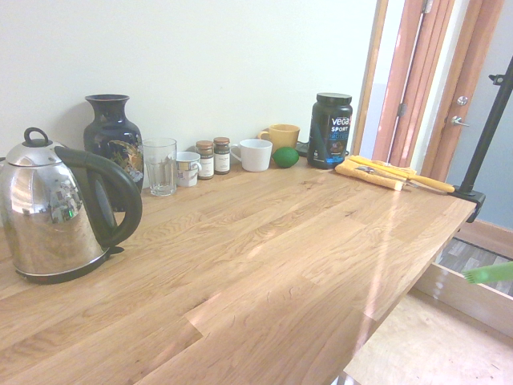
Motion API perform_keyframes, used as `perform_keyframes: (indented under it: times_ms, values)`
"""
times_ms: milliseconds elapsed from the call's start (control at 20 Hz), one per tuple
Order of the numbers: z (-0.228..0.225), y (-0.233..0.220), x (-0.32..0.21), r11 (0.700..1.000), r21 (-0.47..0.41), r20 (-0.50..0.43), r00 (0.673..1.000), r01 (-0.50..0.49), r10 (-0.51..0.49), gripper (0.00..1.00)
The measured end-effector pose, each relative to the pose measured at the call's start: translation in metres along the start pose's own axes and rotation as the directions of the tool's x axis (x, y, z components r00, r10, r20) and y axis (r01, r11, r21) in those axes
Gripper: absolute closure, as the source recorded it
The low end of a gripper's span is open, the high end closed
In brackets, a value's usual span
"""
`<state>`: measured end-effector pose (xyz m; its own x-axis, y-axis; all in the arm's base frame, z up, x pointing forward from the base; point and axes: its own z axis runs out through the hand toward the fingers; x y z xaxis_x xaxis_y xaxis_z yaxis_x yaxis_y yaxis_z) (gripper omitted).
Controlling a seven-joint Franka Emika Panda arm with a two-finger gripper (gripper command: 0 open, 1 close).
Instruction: Put scissor in the drawer
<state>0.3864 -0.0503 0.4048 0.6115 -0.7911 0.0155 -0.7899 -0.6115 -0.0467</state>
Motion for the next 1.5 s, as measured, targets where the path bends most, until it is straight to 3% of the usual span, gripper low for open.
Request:
perform_keyframes:
  times_ms: [600,950,1500]
  values:
    - [0.057,0.015,-0.009,1.0,0.019,-0.025,1.0,0.006,-0.005,1.0]
    - [0.126,0.013,0.003,1.0,-0.018,0.003,1.0,-0.01,0.01,1.0]
    - [0.183,0.014,0.009,0.999,-0.048,0.023,1.0,-0.016,0.017,1.0]
